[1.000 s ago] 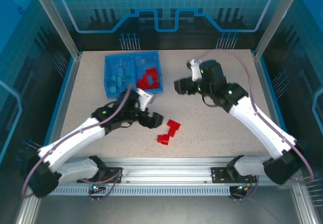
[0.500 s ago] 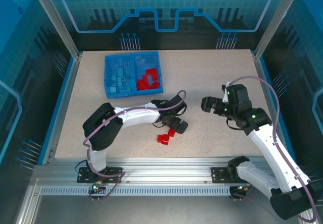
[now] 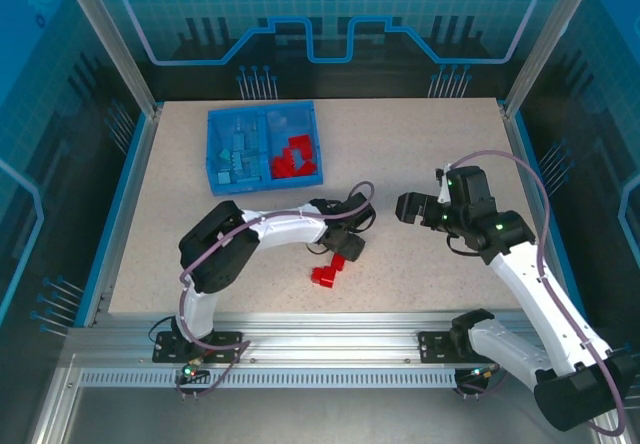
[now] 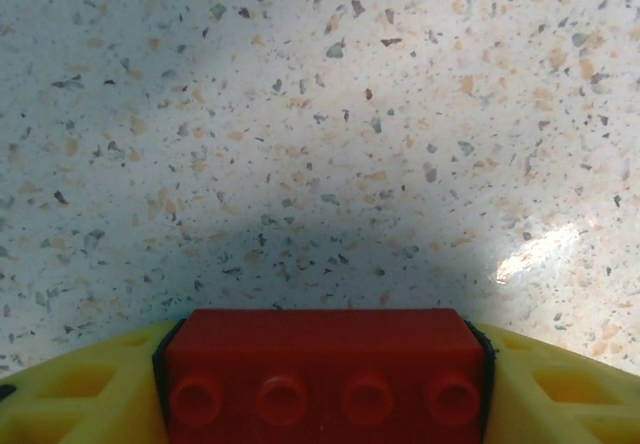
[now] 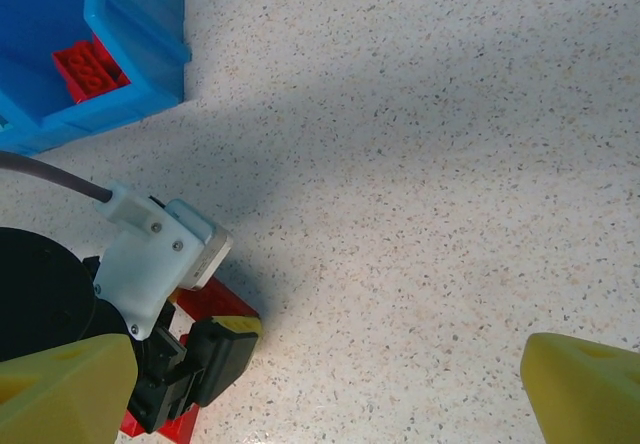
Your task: Sort the legos into containers by color
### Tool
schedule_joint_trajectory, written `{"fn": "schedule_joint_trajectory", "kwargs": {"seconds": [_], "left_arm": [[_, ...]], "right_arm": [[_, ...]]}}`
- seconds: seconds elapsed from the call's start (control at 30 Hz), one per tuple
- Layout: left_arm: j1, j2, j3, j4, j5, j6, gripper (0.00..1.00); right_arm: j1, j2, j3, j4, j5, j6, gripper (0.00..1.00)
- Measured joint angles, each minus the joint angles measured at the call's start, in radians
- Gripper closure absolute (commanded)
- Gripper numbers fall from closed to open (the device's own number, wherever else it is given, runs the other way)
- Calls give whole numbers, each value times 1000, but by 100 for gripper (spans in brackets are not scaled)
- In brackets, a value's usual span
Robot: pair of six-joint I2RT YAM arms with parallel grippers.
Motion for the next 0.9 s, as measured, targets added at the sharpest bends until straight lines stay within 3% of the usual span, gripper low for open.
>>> {"fn": "schedule_joint_trajectory", "kwargs": {"seconds": [0.13, 0.27, 0.47, 0.67, 0.77, 0.9], "left_arm": [[4, -39, -19, -5, 0, -26, 38], [40, -171, -27, -15, -19, -38, 38], [259, -316, 91, -29, -82, -13, 38], [438, -169, 293, -31, -124, 19, 37], [480, -25, 395, -47, -124, 19, 36], [502, 113, 462, -72, -121, 2, 26]], "right_arm": [[0, 11, 0, 0, -11, 3, 0], [1, 16, 0, 19, -47, 3, 0], [84, 45, 0, 89, -111, -10, 0], [232, 108, 1, 122, -116, -23, 0], [248, 111, 3, 124, -108, -23, 0], [256, 110, 8, 121, -98, -23, 0]]}}
